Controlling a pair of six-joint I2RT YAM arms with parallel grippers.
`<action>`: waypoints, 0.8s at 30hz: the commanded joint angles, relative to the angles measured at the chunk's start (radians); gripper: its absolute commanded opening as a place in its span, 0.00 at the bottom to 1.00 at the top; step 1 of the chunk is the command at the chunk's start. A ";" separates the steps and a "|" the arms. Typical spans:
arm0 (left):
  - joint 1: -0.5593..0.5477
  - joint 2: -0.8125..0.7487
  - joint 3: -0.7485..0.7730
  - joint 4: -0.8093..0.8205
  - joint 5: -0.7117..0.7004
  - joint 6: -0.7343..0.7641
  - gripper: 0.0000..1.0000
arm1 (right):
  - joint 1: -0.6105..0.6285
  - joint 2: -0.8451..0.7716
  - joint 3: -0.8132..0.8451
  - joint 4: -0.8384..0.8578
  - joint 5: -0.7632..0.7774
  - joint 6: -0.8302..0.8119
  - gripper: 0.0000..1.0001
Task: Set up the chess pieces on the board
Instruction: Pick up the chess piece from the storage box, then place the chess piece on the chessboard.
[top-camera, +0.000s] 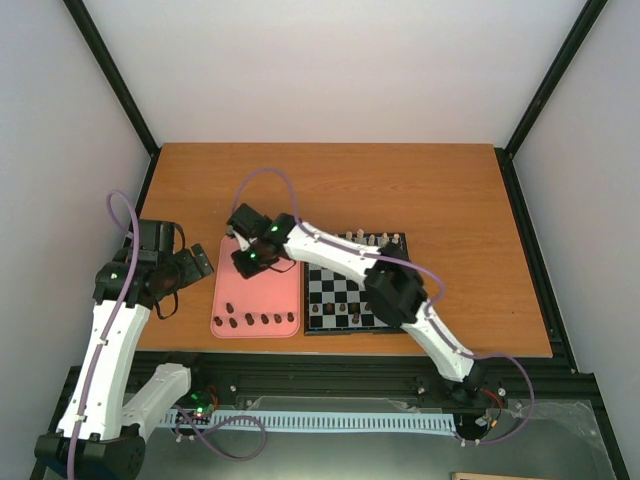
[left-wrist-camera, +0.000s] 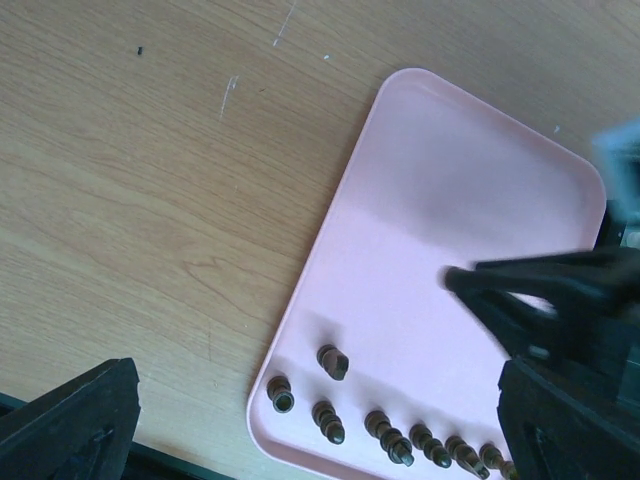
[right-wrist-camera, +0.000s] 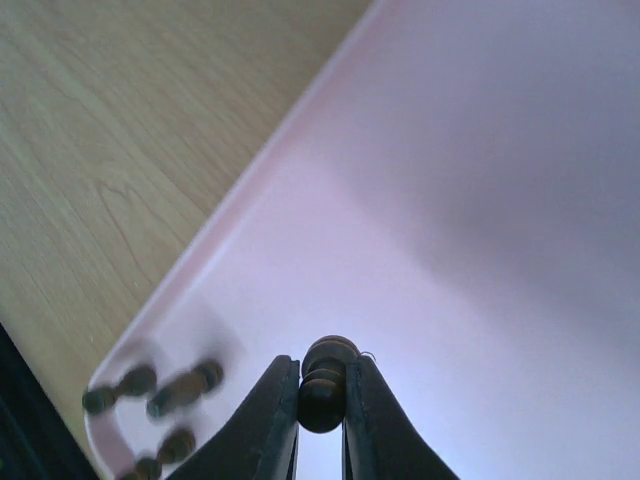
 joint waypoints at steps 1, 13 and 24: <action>0.006 -0.009 0.009 0.023 0.014 -0.003 1.00 | -0.050 -0.248 -0.162 0.003 0.142 -0.008 0.10; 0.008 0.028 -0.052 0.084 0.039 0.015 1.00 | -0.256 -0.886 -0.990 -0.008 0.301 0.158 0.10; 0.008 0.089 -0.053 0.124 0.065 0.026 1.00 | -0.401 -1.139 -1.279 -0.091 0.329 0.256 0.10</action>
